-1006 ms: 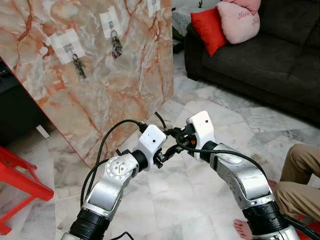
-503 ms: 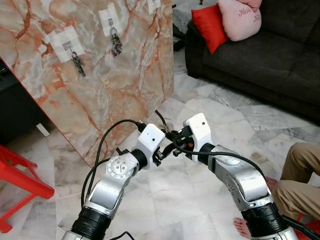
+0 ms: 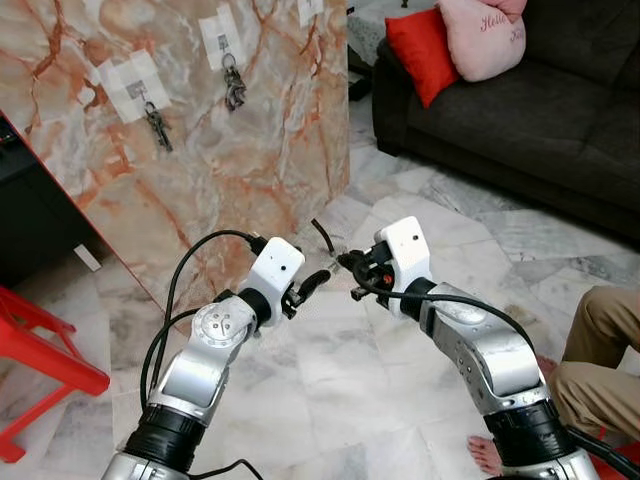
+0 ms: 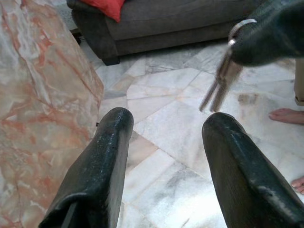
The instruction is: Hang keys on a hook
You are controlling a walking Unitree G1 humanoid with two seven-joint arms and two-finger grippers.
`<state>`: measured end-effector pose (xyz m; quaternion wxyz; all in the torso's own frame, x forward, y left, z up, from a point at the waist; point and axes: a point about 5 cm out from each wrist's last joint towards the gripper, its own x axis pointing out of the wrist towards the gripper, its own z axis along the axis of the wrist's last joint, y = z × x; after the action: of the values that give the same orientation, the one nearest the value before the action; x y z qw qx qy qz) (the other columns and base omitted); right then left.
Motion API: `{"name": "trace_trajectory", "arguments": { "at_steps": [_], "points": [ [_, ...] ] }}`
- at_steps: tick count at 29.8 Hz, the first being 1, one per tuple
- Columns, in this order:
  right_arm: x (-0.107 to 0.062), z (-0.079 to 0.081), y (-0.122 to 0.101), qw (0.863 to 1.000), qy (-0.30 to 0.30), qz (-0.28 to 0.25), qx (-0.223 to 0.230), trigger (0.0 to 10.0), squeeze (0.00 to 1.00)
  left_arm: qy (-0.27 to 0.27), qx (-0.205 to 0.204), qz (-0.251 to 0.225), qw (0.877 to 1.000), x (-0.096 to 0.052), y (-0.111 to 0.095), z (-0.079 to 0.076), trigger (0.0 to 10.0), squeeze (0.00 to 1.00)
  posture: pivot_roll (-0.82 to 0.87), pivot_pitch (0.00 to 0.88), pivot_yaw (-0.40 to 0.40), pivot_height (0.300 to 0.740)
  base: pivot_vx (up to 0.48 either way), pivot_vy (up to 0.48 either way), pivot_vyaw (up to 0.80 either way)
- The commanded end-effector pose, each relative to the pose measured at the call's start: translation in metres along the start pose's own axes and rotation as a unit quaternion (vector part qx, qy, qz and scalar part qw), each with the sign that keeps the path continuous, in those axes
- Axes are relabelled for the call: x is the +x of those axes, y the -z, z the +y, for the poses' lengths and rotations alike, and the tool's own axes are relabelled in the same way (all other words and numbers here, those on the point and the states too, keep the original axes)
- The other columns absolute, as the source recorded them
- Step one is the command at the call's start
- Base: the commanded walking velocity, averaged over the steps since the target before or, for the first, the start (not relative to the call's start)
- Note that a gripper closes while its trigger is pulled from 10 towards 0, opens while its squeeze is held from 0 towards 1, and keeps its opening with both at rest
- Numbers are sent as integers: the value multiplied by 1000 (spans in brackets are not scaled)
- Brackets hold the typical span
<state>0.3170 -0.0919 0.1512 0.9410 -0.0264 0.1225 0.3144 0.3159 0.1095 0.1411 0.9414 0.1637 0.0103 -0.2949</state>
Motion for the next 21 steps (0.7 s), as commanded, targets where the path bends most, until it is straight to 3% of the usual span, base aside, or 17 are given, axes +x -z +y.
{"name": "trace_trajectory", "arguments": {
  "at_steps": [1, 3, 12, 21],
  "points": [
    [1, 0, -3, 1000, -2, -4, 2, 10000, 0, 18, -3, -13, 1000, 0, -3, -2, 10000, 0, -51, 76, 24, 740, 0, 0, 0],
    [2, 2, -2, 1000, -6, -3, 0, 10000, 0, 59, -14, -37, 997, -1, -8, -12, 10000, 0, -51, 76, 24, 740, 0, 0, 0],
    [2, 4, 6, 1000, -16, 17, -14, 10000, 0, 123, -34, -51, 991, -4, -11, -26, 10000, 0, -50, 76, 25, 740, 0, 0, 0],
    [3, 10, 8, 999, -30, 23, -21, 10000, 0, 85, -12, -49, 995, 1, -12, -18, 10000, 0, -51, 76, 26, 740, 0, 0, 0]
  ]
}}
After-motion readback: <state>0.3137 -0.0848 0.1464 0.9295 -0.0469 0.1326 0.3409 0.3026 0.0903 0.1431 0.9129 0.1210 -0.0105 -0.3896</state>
